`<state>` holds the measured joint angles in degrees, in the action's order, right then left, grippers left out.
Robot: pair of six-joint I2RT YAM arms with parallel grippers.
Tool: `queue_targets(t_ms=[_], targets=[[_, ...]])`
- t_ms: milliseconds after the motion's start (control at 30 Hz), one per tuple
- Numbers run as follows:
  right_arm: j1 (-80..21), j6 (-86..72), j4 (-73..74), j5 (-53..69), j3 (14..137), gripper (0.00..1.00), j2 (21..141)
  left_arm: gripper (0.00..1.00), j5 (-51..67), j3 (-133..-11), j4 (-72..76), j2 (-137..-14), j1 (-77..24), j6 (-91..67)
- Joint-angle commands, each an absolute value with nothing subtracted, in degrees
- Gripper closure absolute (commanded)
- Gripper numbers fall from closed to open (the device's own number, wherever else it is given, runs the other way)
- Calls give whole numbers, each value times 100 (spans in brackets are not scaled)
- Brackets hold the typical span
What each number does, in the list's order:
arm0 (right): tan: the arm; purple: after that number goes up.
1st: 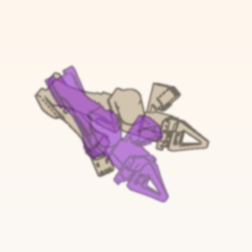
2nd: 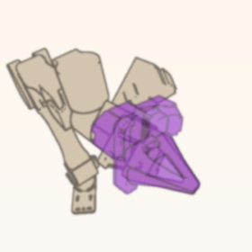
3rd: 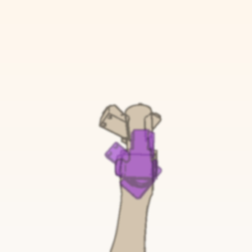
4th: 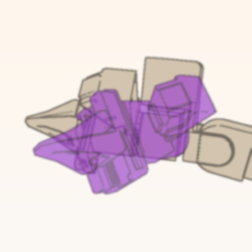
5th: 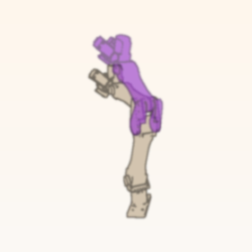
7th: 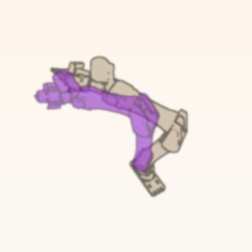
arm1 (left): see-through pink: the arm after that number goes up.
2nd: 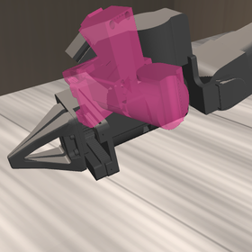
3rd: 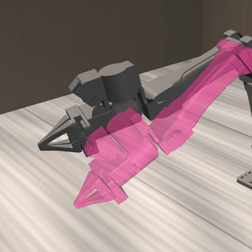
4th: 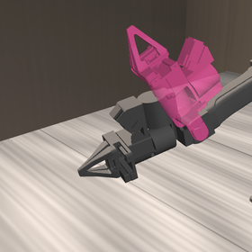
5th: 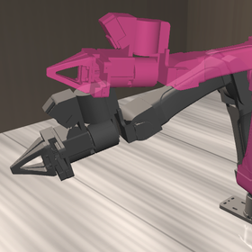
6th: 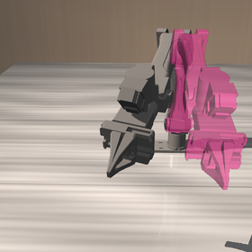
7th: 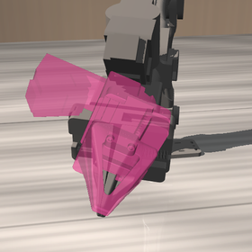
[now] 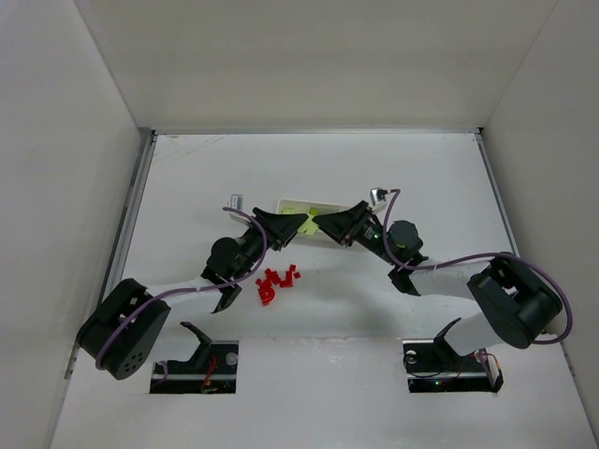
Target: Sort the legos into containers by color
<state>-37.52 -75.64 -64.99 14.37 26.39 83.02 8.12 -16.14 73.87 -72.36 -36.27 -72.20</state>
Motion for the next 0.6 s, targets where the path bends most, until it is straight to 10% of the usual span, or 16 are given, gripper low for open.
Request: queue_targets(t_ms=[0,567], targets=[[-3696,-7436,-6882,1389,2646,63,8297,54,817,-1608,7945,-7207,-3546,-7102],[-3696,-7462,-6882,1450,2733,63,8525,65,897,-1661,7858,-7234,-3520,-6944]])
